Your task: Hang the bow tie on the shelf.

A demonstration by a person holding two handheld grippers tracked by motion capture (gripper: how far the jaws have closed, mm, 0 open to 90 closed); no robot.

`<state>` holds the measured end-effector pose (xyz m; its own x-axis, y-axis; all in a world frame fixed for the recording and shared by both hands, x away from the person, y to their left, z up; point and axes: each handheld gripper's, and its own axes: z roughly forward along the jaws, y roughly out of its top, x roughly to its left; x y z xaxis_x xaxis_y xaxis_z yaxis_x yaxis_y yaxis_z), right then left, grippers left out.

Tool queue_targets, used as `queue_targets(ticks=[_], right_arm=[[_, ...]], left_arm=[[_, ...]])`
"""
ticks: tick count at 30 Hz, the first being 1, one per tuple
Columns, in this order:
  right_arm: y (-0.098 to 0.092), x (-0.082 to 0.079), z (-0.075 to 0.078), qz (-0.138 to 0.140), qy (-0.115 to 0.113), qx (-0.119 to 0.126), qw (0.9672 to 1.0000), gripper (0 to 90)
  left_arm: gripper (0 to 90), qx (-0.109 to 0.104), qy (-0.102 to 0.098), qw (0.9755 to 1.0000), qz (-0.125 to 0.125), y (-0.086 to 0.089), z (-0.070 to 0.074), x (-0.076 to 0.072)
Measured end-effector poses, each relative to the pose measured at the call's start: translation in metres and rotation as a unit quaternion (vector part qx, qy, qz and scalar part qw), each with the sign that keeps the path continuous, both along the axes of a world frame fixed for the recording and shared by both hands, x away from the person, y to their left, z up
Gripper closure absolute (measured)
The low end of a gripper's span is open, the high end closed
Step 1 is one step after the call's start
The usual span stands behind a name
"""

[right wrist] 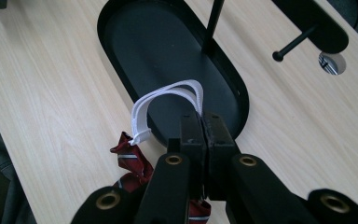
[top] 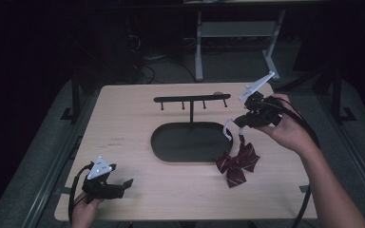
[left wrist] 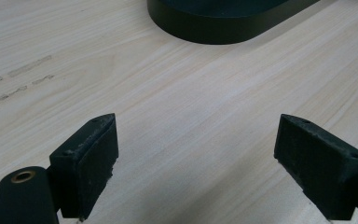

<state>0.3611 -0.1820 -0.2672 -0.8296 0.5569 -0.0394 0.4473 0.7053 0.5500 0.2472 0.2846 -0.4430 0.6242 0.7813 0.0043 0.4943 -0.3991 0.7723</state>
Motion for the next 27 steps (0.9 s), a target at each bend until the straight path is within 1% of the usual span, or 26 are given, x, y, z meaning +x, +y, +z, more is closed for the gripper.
queue_targets(ticks=[4,6,7,9,11,12,17,21,22,23,26,27], right_arm=[[0.003,0.002,0.004,0.003,-0.004,-0.001,1.0,88.4],[0.004,0.004,0.005,-0.001,-0.002,-0.001,1.0,88.4],[0.004,0.006,0.005,0.002,-0.003,-0.002,1.0,88.4],[0.004,0.009,0.006,-0.003,0.0,-0.001,1.0,88.4],[0.004,0.013,0.006,-0.004,0.001,0.0,1.0,88.4],[0.005,0.014,0.006,-0.002,0.0,0.0,1.0,88.4],[0.007,0.018,0.009,-0.003,0.003,0.0,1.0,88.4],[0.009,0.02,0.011,-0.001,-0.001,0.003,1.0,88.4],[0.01,0.02,0.012,-0.002,0.001,0.004,1.0,88.4],[0.01,0.022,0.011,0.002,-0.002,0.002,1.0,88.4],[0.011,0.023,0.012,-0.005,0.004,0.002,1.0,88.4],[0.011,0.025,0.013,-0.003,0.003,0.001,1.0,88.4]], left_arm=[[13.5,0.0,0.001,1.0,0.0,0.0,0.0,0.0],[13.5,0.0,0.0,1.0,-0.001,0.0,0.0,0.0],[13.5,0.001,0.0,1.0,-0.001,0.0,0.0,0.001],[13.5,0.0,0.002,1.0,-0.001,0.0,0.0,0.001],[13.5,-0.004,0.001,1.0,0.001,0.0,-0.001,0.001],[13.5,-0.002,0.003,1.0,0.001,0.0,0.0,0.001],[13.5,0.002,0.003,1.0,-0.002,0.0,0.0,0.001],[13.5,0.001,0.0,1.0,-0.003,0.0,-0.001,0.0],[13.5,0.0,0.001,1.0,-0.003,0.0,-0.001,0.0],[13.5,0.0,0.0,1.0,-0.003,0.0,-0.001,0.0],[13.5,0.0,0.001,1.0,-0.003,0.0,0.0,0.0],[13.5,0.0,0.001,1.0,-0.003,0.0,0.0,0.0]])
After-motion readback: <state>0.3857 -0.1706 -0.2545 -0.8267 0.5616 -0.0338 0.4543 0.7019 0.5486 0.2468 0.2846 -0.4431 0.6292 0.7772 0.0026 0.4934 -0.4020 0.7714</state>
